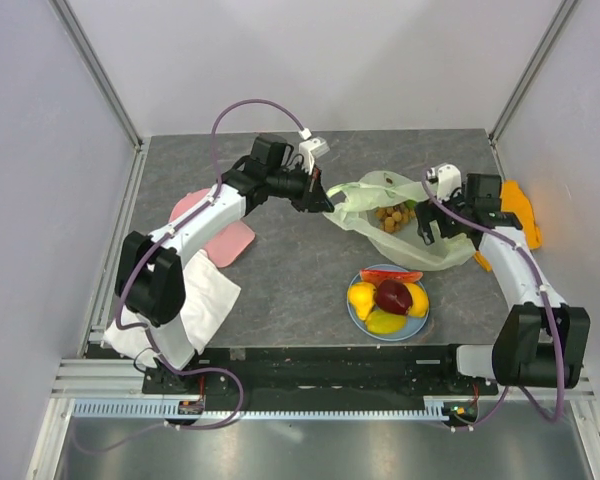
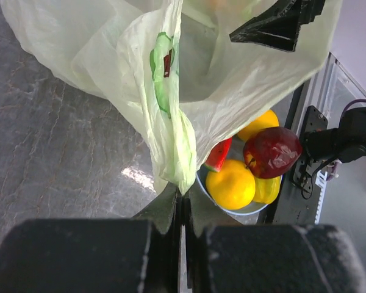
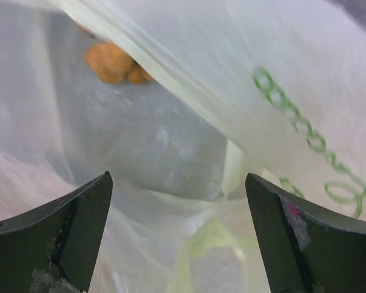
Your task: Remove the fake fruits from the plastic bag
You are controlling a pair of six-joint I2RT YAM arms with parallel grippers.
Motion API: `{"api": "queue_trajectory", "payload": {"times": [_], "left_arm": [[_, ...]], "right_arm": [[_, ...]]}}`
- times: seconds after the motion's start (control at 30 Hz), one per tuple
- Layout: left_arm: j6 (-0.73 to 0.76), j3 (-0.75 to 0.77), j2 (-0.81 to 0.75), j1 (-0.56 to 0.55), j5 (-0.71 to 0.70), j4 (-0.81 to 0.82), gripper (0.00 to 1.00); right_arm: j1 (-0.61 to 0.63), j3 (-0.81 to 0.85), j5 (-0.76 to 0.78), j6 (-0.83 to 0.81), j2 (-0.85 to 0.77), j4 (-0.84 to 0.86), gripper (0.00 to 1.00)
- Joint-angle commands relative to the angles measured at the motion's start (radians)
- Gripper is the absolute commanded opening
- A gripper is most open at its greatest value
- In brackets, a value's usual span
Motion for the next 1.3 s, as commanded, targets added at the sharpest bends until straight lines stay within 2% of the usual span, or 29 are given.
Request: {"api": "queue_trajectory", "payload": {"times": [0.0,0.23,0.43,0.67,0.97,1.13,1.27], "left_arm": [[0.015,0.065,0.042,-0.028,0.011,0.013,0.02],[0.029,0.071,0.048,-0.045,0.002,0.013,0.02],[0.034,0.062,0.051,-0.046,0.026,0.01,0.02],[0.04,0.068,0.065,-0.048,0.062,0.005,0.02],[0.028,0.043,0.071,-0.072,0.127,0.004,0.02],[0.026,0.028,0.068,-0.108,0.151,-0.004,0.02],[0.026,0.031,0.061,-0.118,0.138,-0.002,0.02]], "right_arm": [[0.011,0.032,-0.05,0.023,0.142,0.042,0.98],[0.009,0.169,-0.041,0.042,0.315,0.159,0.98],[0.009,0.273,-0.043,0.068,0.422,0.184,0.98],[0.009,0.347,-0.029,0.174,0.505,0.228,0.98],[0.014,0.445,-0.012,0.393,0.649,0.317,0.98],[0.017,0.56,-0.078,0.465,0.717,0.313,0.98],[0.014,0.605,-0.054,0.459,0.747,0.245,0.98]]}}
